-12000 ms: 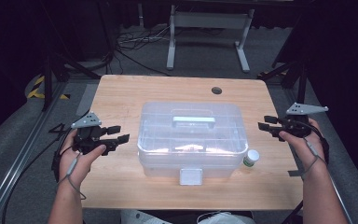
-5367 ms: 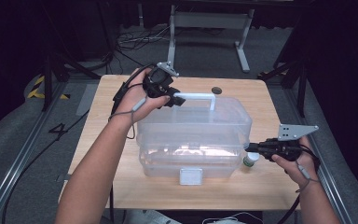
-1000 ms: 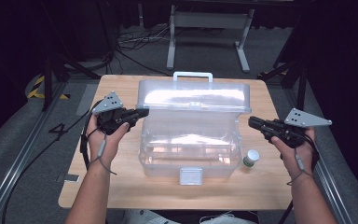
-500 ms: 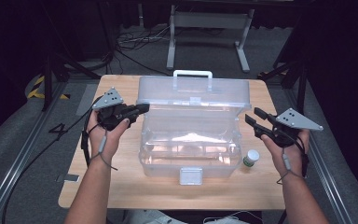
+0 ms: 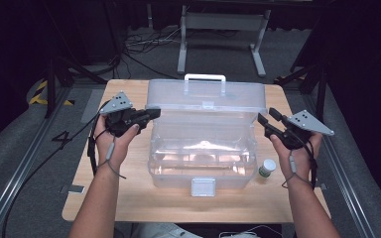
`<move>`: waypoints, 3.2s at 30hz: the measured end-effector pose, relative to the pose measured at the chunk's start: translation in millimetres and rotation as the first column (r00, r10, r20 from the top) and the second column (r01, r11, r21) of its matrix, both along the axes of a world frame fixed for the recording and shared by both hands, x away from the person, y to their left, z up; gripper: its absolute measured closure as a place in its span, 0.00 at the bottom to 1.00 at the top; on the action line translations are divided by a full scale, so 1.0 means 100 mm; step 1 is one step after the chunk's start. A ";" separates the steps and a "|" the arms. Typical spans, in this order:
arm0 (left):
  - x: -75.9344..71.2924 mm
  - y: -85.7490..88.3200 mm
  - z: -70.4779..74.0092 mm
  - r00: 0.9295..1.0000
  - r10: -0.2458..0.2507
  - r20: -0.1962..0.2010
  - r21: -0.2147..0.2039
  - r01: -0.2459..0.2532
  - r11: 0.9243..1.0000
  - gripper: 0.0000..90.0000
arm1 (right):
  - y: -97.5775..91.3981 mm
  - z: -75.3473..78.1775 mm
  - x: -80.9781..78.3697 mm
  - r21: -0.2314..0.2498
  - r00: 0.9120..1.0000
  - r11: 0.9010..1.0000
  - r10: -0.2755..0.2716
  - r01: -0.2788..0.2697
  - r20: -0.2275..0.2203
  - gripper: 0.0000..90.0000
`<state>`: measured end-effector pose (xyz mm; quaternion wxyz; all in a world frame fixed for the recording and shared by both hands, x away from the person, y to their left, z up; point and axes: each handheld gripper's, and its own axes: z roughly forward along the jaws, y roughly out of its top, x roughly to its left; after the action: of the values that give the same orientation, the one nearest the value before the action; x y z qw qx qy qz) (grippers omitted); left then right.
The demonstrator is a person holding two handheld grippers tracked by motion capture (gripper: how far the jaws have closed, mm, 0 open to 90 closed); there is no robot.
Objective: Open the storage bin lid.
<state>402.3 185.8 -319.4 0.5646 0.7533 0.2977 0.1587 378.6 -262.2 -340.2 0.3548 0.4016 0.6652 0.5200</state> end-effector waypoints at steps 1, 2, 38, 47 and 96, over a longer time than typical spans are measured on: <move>0.00 0.00 0.00 1.000 -0.001 0.000 -0.001 0.001 1.000 0.96 | 0.02 0.00 0.01 0.003 1.000 1.000 0.000 0.000 0.000 0.60; 0.00 0.00 0.00 1.000 -0.001 0.001 -0.001 0.001 1.000 0.96 | 0.04 0.00 0.02 0.002 1.000 1.000 -0.003 0.003 0.001 0.60; 0.00 -0.01 0.00 1.000 -0.009 0.003 0.005 0.009 1.000 0.94 | 0.38 0.07 0.25 -0.032 0.981 0.982 -0.185 0.187 0.066 0.81; 0.01 -0.02 -0.02 1.000 -0.011 0.001 0.019 0.011 1.000 0.92 | 0.37 0.09 0.26 0.002 0.980 0.981 -0.194 0.194 0.040 0.83; -0.63 0.08 -0.34 0.963 -0.208 -0.172 0.181 0.239 0.954 0.82 | 0.26 0.32 0.90 0.083 0.980 0.985 -0.135 0.148 -0.143 0.82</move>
<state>339.2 193.5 -353.8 0.4763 0.8448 0.2348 0.0654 468.6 -235.8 -308.4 0.3254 0.4988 0.6325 0.4952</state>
